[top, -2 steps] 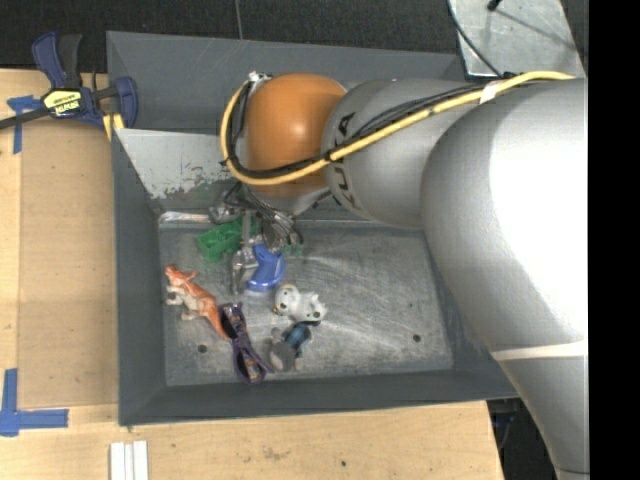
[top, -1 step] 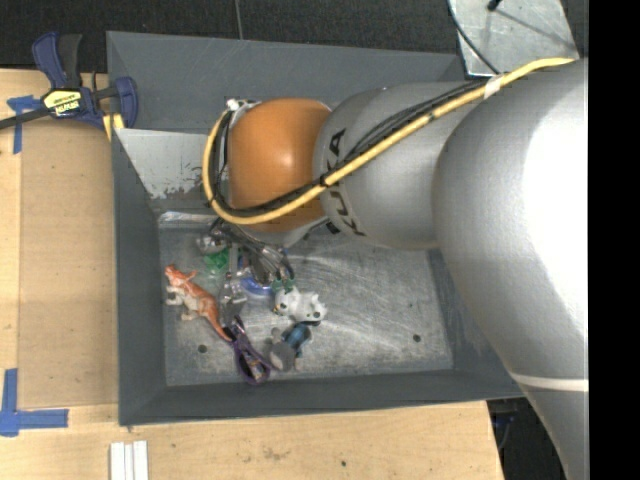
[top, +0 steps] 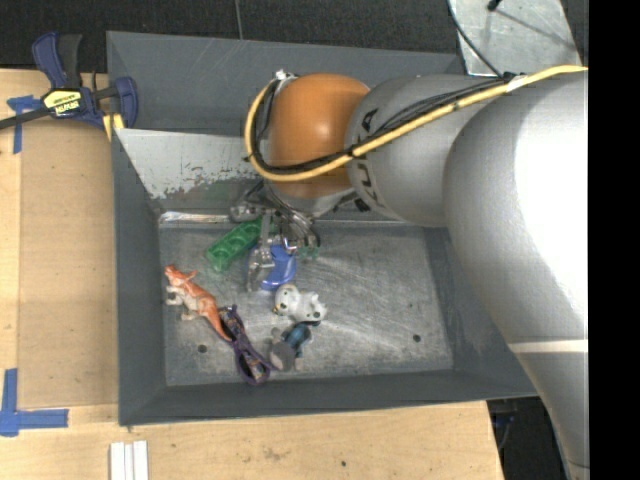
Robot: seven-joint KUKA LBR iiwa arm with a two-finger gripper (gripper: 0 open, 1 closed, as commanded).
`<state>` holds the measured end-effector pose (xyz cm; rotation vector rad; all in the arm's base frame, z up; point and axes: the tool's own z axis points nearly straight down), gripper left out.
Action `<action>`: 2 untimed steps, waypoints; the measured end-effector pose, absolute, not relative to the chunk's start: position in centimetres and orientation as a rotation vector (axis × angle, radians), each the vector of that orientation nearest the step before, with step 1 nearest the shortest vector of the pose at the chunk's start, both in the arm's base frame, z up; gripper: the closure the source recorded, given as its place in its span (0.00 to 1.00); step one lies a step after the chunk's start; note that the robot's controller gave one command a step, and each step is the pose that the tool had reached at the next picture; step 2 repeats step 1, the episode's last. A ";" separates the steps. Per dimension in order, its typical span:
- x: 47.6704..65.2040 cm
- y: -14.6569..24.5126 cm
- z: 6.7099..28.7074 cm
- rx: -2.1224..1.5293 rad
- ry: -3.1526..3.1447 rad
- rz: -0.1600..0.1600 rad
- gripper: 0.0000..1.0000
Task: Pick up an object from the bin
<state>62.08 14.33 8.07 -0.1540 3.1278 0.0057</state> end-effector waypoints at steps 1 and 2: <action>62.1 14.0 7.8 -0.119 3.130 0.003 1.00; 62.1 14.0 7.8 -0.119 3.130 0.003 1.00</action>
Offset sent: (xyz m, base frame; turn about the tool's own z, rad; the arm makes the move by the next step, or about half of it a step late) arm 0.0000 0.0000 0.0000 0.0000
